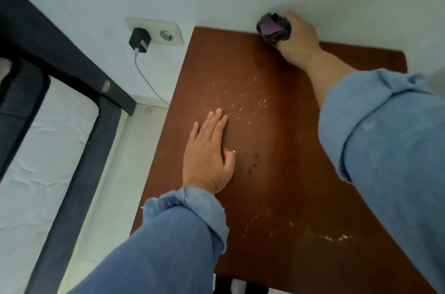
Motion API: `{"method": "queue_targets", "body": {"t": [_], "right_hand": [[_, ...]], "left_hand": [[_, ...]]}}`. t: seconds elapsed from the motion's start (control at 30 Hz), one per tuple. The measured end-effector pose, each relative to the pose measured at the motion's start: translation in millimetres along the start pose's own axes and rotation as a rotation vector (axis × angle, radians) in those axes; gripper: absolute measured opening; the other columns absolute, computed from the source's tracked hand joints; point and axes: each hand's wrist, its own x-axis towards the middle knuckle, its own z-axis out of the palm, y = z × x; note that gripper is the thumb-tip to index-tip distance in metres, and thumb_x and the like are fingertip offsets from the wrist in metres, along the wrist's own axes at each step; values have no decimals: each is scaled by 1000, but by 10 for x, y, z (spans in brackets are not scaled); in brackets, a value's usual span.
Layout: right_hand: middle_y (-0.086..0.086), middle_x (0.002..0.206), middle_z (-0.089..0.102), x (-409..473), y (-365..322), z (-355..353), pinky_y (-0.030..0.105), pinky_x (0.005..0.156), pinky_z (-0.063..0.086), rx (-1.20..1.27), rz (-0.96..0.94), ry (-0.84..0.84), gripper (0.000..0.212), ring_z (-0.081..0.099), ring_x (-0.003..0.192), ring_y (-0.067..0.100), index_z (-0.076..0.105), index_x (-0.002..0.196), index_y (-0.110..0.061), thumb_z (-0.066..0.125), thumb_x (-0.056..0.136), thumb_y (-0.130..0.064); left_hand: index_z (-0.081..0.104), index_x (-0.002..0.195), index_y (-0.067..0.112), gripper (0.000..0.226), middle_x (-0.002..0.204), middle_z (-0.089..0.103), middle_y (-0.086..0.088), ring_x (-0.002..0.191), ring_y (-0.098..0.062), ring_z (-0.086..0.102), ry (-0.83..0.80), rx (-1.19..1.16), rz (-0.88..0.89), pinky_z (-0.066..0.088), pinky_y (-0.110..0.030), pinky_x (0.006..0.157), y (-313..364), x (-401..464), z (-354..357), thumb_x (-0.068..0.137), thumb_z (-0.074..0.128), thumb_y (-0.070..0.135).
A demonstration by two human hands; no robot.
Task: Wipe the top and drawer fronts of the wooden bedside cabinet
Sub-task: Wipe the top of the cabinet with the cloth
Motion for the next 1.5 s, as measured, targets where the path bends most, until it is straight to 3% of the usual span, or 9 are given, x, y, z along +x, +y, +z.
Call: {"method": "queue_targets", "body": {"t": [0.2, 0.33, 0.63, 0.77, 0.93, 1.17, 1.3, 1.37, 1.5], "right_hand": [[14, 128, 56, 99, -29, 288, 41, 97, 40, -249, 21, -82, 36, 44, 120, 39, 56, 122, -22, 45, 88, -17], [3, 135, 51, -236, -162, 228, 41, 106, 34, -120, 69, -156, 38, 38, 126, 32, 54, 126, -35, 45, 92, -23], [9, 122, 56, -1400, -217, 355, 37, 103, 38, -6, 196, -136, 44, 43, 119, 30, 58, 120, -38, 47, 83, -16], [6, 114, 62, -1953, -257, 439, 41, 100, 43, 42, 241, -104, 54, 49, 111, 28, 62, 114, -39, 42, 67, -24], [-6, 113, 66, -2587, -331, 496, 41, 96, 42, 5, 196, -100, 46, 45, 107, 25, 64, 112, -35, 53, 77, -8], [-6, 94, 71, -3178, -478, 423, 32, 83, 50, 32, 227, -205, 35, 57, 97, 23, 70, 100, -30, 59, 75, -8], [-4, 83, 71, -3173, -677, 223, 36, 73, 55, 118, 376, -468, 27, 63, 81, 19, 70, 86, -30, 62, 74, -7], [4, 89, 69, -3015, -731, 151, 40, 75, 55, 154, 483, -583, 29, 61, 84, 23, 70, 88, -19, 60, 68, 0], [6, 89, 60, -2565, -873, 52, 28, 66, 44, 335, 614, -455, 38, 55, 81, 25, 67, 100, -7, 56, 67, 7]], "left_hand": [[27, 149, 22, 68, 160, 19, 6, 148, -9, 11, -31, 3, -17, 2, -32, 122, -24, -4, -1, 83, 30, 39], [29, 148, 20, 69, 159, 21, 4, 148, -11, 12, -27, 3, -10, 4, -34, 122, -38, 9, 7, 81, 28, 37], [32, 148, 14, 72, 158, 25, -2, 148, -15, 15, -3, -1, 28, 7, -38, 122, -45, 34, 31, 80, 26, 34], [32, 148, 12, 70, 158, 24, -3, 148, -17, 15, 7, -4, 60, 5, -37, 121, -70, 5, 30, 80, 28, 29], [35, 146, 11, 66, 158, 27, -4, 147, -17, 16, 30, -40, 57, 4, -36, 120, -74, -2, 16, 82, 29, 26], [35, 146, 12, 54, 158, 25, -4, 148, -17, 13, -44, -113, 107, 3, -38, 122, -97, -59, -75, 93, 38, 18], [38, 145, 13, 51, 157, 28, -4, 148, -17, 16, -6, -83, 107, 5, -38, 122, -223, -182, -203, 95, 36, 21], [36, 145, 12, 51, 158, 27, -5, 148, -18, 15, -9, -43, 112, 5, -38, 121, -331, -205, -250, 95, 35, 23], [33, 147, 11, 54, 158, 24, -6, 148, -19, 14, -13, 21, 119, 4, -40, 121, -551, -146, -280, 95, 32, 27]]}}
